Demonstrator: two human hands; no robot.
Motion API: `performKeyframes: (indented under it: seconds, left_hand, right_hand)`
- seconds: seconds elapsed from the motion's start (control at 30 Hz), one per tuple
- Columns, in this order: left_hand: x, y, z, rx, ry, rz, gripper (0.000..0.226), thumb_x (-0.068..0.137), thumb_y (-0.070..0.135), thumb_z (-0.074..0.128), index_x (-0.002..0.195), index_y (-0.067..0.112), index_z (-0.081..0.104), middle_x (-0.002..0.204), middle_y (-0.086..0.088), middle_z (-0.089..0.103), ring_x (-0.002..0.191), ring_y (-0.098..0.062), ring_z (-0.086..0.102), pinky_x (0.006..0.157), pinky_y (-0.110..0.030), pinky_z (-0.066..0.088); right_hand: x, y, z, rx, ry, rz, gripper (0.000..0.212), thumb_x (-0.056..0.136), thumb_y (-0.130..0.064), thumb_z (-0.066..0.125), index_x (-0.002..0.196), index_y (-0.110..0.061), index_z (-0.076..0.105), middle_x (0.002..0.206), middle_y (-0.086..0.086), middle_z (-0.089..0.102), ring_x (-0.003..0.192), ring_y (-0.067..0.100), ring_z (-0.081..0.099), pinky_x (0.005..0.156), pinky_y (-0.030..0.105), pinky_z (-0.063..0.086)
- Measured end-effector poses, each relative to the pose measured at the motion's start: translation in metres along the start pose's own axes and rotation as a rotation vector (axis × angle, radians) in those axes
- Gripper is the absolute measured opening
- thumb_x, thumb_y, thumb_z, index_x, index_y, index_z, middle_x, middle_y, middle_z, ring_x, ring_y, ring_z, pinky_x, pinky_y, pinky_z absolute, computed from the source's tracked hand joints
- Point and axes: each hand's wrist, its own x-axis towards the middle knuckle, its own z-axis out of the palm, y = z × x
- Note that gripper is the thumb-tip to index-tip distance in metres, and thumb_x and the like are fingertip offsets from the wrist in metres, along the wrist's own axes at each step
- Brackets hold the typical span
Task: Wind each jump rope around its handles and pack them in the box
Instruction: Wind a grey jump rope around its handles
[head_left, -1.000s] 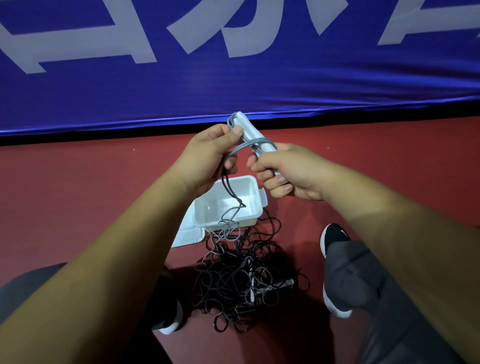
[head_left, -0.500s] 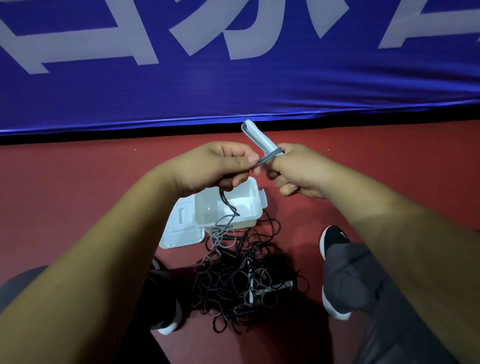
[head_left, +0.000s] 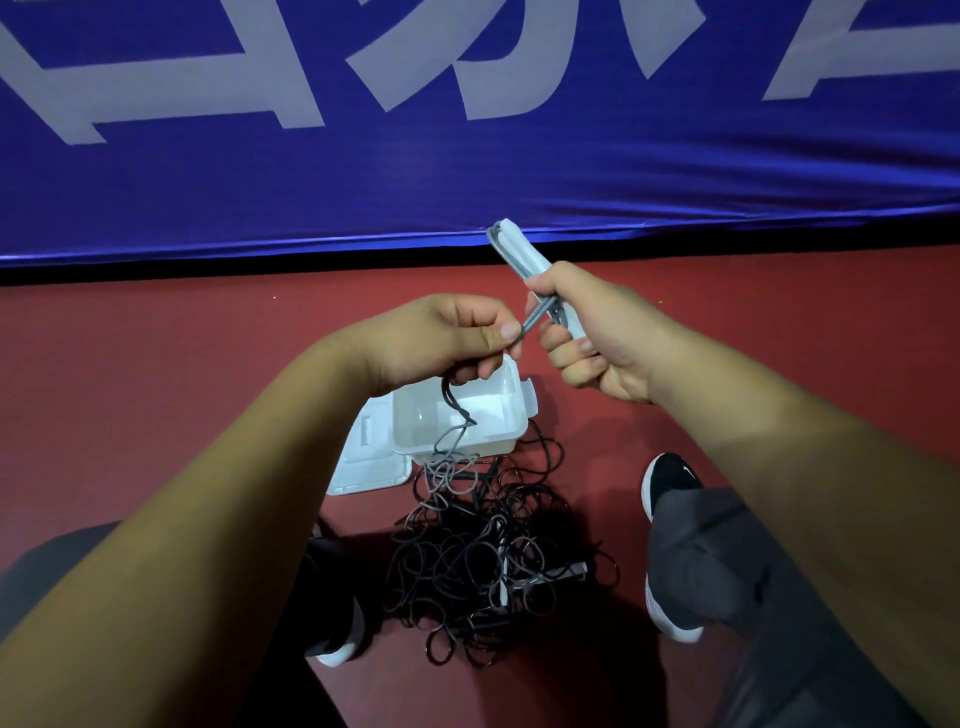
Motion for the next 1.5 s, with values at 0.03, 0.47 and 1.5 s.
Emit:
performKeyframes:
  seconds: [0.03, 0.47, 1.5]
  left_hand:
    - [0.000, 0.001, 0.001, 0.005, -0.013, 0.007, 0.028, 0.107, 0.035, 0.056, 0.102, 0.011, 0.069, 0.076, -0.004, 0.056, 0.068, -0.023, 0.041, 0.063, -0.032, 0.036]
    - [-0.003, 0.007, -0.001, 0.137, -0.148, -0.016, 0.031, 0.109, 0.032, 0.054, 0.100, 0.006, 0.068, 0.078, -0.009, 0.059, 0.069, -0.026, 0.043, 0.064, -0.033, 0.038]
    - [0.014, 0.006, 0.010, -0.067, 0.178, 0.055, 0.017, 0.092, 0.007, 0.076, 0.108, 0.010, 0.081, 0.106, -0.016, 0.079, 0.102, -0.026, 0.076, 0.094, -0.035, 0.060]
  right_hand:
    - [0.000, 0.000, 0.000, 0.012, 0.009, -0.008, 0.023, 0.095, -0.041, 0.064, 0.101, -0.020, 0.055, 0.066, -0.002, 0.040, 0.048, 0.008, 0.018, 0.039, 0.019, 0.014]
    - [0.006, -0.004, -0.008, -0.037, 0.036, -0.045, 0.029, 0.096, -0.043, 0.066, 0.095, -0.014, 0.067, 0.071, -0.001, 0.053, 0.047, 0.007, 0.020, 0.039, 0.019, 0.015]
    - [-0.021, 0.021, 0.004, -0.560, -0.709, 0.499, 0.015, 0.098, 0.001, 0.062, 0.088, -0.010, 0.065, 0.066, 0.009, 0.055, 0.037, 0.003, 0.028, 0.039, 0.015, 0.016]
